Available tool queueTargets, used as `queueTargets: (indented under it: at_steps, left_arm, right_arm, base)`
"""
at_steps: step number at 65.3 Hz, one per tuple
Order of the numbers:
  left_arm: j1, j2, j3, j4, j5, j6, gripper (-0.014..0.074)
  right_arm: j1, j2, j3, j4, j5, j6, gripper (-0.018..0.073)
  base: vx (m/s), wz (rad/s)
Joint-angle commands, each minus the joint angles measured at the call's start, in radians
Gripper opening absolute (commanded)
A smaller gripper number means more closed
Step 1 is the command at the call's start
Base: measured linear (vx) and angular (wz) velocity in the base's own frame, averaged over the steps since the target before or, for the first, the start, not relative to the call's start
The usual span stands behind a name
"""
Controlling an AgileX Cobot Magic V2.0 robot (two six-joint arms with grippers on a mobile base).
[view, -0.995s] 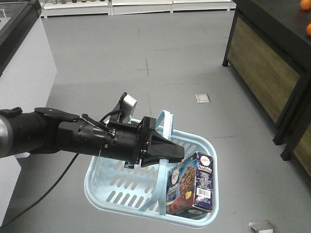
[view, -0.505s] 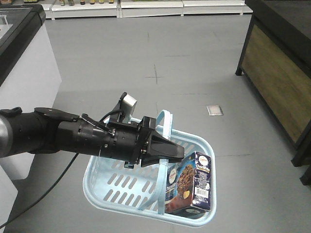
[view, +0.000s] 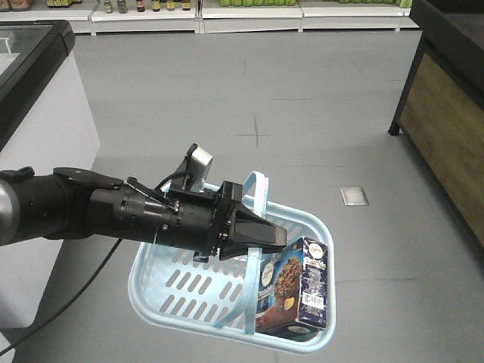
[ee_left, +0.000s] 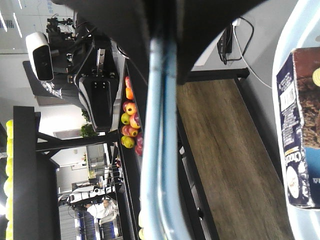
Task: Left arm holds basket, right arm returns cookies
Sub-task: 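Drive the base toward the drink shelves holding the basket in left gripper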
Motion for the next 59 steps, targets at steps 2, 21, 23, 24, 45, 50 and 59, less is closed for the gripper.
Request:
queueTargets:
  at_steps: [2, 21, 23, 24, 45, 50, 59]
  left_arm:
    - [-0.006, -0.058, -0.027, -0.131, 0.069, 0.015, -0.0006]
    - [-0.006, -0.058, -0.027, -0.131, 0.069, 0.015, -0.0006]
    - [-0.006, -0.058, -0.027, -0.131, 0.069, 0.015, -0.0006]
    - [-0.006, -0.058, -0.027, -0.131, 0.069, 0.015, -0.0006]
    - [-0.006, -0.058, -0.027, -0.131, 0.069, 0.015, -0.0006]
    - [-0.006, -0.058, -0.027, -0.131, 0.069, 0.015, -0.0006]
    - [-0.006, -0.058, -0.027, -0.131, 0.069, 0.015, -0.0006]
  right_arm:
    - [-0.003, -0.012, 0.018, -0.004, -0.076, -0.007, -0.0003]
    - [-0.003, -0.012, 0.018, -0.004, -0.076, -0.007, -0.0003]
    - [-0.003, -0.012, 0.018, -0.004, -0.076, -0.007, -0.0003]
    - [-0.003, -0.012, 0.018, -0.004, -0.076, -0.007, -0.0003]
    - [-0.003, -0.012, 0.018, -0.004, -0.076, -0.007, -0.0003]
    - [-0.003, -0.012, 0.018, -0.004, -0.076, -0.007, -0.0003]
    - [-0.003, -0.012, 0.018, -0.004, -0.076, -0.007, -0.0003]
  base:
    - [0.36, 0.01]
    - [0.38, -0.03]
    - [0.39, -0.03]
    - [0.39, -0.03]
    - [0.4, 0.0]
    - [0.41, 0.03]
    - [0.42, 0.06]
